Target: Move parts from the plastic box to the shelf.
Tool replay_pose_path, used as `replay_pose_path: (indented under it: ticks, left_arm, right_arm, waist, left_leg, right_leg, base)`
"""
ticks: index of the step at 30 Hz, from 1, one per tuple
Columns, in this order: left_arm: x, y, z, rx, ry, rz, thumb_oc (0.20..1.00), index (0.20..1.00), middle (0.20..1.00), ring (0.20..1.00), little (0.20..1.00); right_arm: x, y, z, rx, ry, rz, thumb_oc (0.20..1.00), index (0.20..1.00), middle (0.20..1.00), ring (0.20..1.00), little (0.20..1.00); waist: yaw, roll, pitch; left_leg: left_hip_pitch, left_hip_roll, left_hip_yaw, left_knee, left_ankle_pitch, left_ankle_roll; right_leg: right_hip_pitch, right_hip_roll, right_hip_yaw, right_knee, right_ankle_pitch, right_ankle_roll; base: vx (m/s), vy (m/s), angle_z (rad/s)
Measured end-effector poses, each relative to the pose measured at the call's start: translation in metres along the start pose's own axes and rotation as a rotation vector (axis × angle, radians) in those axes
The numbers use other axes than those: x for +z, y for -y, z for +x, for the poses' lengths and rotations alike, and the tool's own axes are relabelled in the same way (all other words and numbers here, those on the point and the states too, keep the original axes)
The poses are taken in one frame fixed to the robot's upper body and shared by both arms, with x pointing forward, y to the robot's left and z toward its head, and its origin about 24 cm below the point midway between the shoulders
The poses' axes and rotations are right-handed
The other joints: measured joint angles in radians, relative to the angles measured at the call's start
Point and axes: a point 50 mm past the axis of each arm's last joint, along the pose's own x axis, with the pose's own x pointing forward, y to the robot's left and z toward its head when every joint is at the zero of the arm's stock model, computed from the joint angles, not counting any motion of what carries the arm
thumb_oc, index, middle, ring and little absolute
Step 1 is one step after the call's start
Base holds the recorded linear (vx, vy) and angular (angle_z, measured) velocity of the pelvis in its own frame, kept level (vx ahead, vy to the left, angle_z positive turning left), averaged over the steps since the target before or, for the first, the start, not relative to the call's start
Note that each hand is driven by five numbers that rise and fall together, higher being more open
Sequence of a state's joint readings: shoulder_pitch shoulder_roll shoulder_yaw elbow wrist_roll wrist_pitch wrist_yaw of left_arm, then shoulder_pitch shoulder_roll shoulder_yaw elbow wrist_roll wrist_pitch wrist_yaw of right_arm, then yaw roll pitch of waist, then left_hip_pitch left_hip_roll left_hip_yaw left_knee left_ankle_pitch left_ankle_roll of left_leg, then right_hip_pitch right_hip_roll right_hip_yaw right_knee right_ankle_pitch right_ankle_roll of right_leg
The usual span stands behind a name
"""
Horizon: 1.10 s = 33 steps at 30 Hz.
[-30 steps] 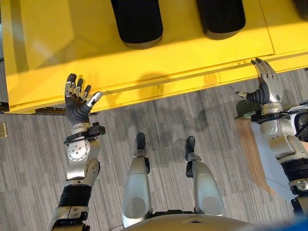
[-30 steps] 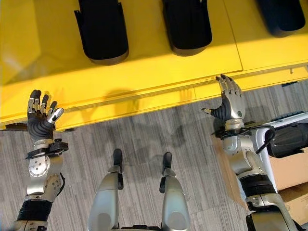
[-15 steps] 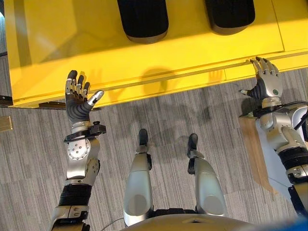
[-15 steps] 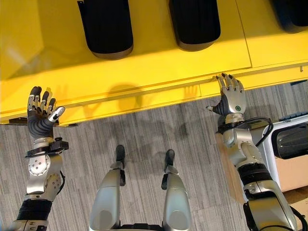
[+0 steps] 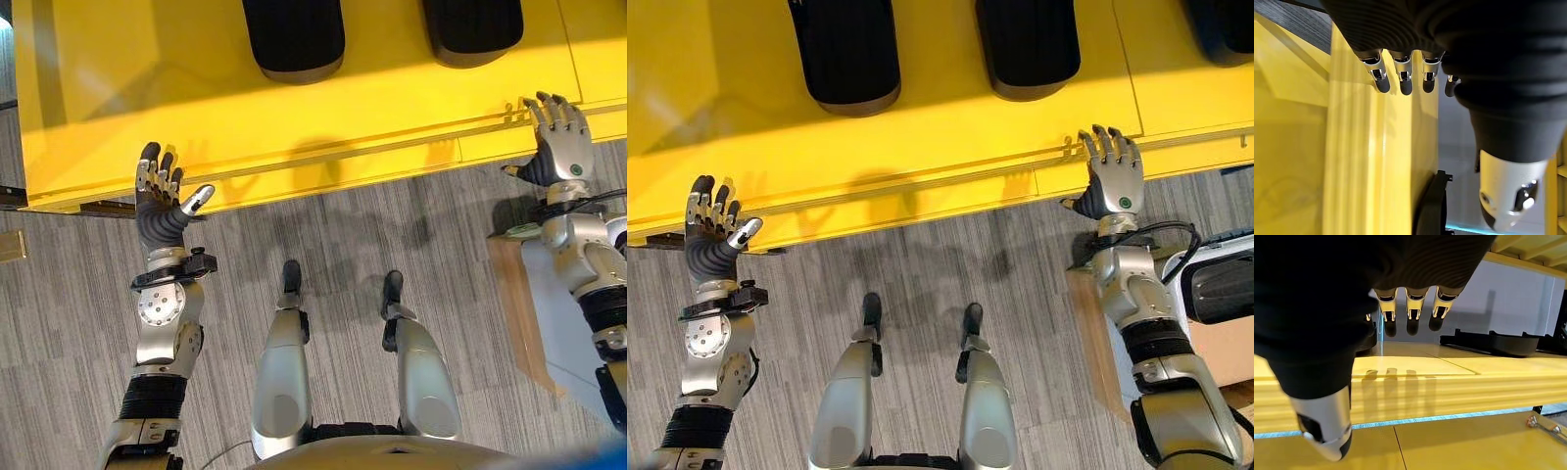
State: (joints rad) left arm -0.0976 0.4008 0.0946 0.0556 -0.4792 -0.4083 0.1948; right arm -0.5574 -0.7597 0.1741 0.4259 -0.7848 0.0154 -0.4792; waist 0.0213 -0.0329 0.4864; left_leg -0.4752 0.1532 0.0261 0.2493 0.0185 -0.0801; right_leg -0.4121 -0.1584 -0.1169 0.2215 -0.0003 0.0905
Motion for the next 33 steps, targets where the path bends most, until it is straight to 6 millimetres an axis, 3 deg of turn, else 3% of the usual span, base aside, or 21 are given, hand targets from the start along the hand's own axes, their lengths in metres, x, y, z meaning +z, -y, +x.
replay_pose_path:
  ticks: [10, 18, 22, 33]
  left_arm:
    - [0.0, 0.001, 0.0, -0.018, 0.001, -0.001, 1.0, 1.0, 1.0, 1.0, 1.0]
    - [-0.001, 0.004, -0.001, -0.045, -0.005, -0.004, 1.0, 1.0, 1.0, 1.0, 1.0]
    - [0.001, 0.004, 0.0, -0.051, 0.005, -0.003, 1.0, 1.0, 1.0, 1.0, 1.0]
    - [0.005, 0.006, -0.001, -0.069, 0.017, -0.004, 1.0, 1.0, 1.0, 1.0, 1.0]
  right_arm:
    - [0.013, 0.004, 0.01, -0.008, 0.056, 0.007, 1.0, 1.0, 1.0, 1.0, 1.0]
    - [0.016, 0.017, 0.029, 0.025, 0.123, -0.002, 1.0, 1.0, 1.0, 1.0, 1.0]
    - [0.029, 0.024, 0.041, 0.021, 0.174, 0.021, 1.0, 1.0, 1.0, 1.0, 1.0]
    - [0.049, 0.02, 0.042, 0.145, 0.263, 0.159, 1.0, 1.0, 1.0, 1.0, 1.0]
  waist:
    - [0.003, 0.0, 0.0]
    - [0.026, -0.001, 0.001]
    - [0.028, -0.01, 0.005]
    - [0.042, -0.027, 0.014]
  left_leg:
    - [-0.002, 0.0, -0.005, 0.0, 0.0, 0.0]
    - [-0.003, 0.0, -0.007, 0.0, 0.0, -0.001]
    - [-0.004, 0.0, -0.008, 0.001, 0.0, -0.001]
    - [-0.022, -0.001, -0.014, 0.01, 0.0, -0.001]
  right_leg:
    - [0.0, 0.0, -0.005, 0.004, -0.005, -0.002]
    - [0.0, 0.0, -0.006, 0.005, -0.005, -0.002]
    - [-0.001, 0.0, -0.007, 0.005, -0.005, -0.002]
    - [-0.011, 0.0, -0.013, 0.008, -0.005, -0.002]
  base:
    - [0.0, 0.0, 0.0]
    - [0.0, 0.0, 0.0]
    - [0.0, 0.0, 0.0]
    - [0.0, 0.0, 0.0]
